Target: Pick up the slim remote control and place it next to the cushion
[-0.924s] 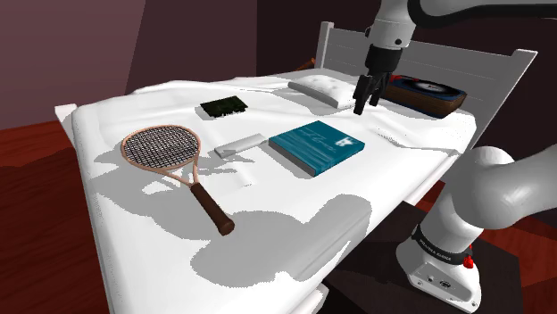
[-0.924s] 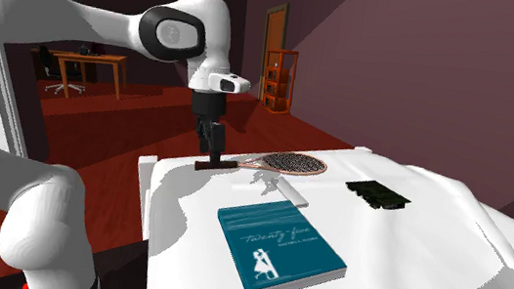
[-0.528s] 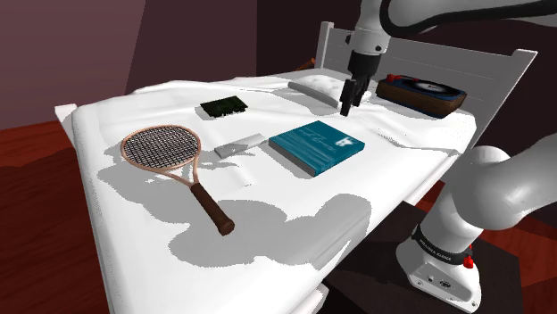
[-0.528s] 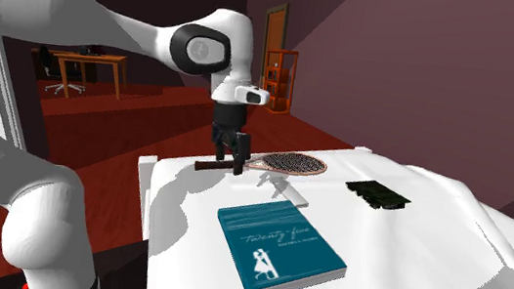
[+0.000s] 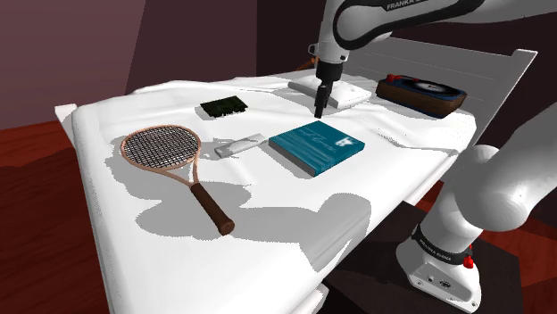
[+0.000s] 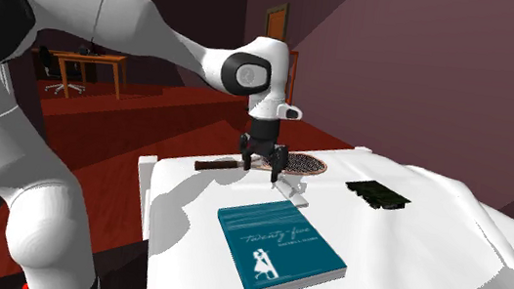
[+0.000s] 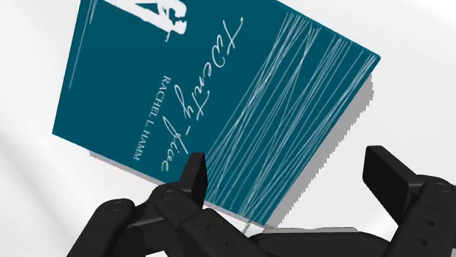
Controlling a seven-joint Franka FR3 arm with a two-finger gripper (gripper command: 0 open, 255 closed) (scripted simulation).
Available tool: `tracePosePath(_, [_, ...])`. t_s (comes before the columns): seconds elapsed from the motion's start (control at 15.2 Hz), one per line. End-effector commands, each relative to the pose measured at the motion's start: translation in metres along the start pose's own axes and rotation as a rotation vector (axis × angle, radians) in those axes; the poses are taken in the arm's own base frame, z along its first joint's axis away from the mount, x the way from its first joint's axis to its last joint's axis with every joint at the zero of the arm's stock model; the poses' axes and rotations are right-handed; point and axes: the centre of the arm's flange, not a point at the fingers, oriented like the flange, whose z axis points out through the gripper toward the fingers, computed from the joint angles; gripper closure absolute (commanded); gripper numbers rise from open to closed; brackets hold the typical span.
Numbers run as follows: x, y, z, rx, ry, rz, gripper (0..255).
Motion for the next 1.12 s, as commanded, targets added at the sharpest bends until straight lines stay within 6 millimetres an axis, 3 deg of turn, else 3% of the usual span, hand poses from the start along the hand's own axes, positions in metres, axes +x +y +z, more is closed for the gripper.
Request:
tracePosePath(0.0, [0.024,0.006,0.014,0.002,-0.002,-0.076,0])
tracePosePath(0.53, [0.120,0.008,0.060,0.014,-0.008,-0.365,0])
tracePosePath(1.06, [0.213,-0.018,0.106,0.026,-0.014,-0.653,0])
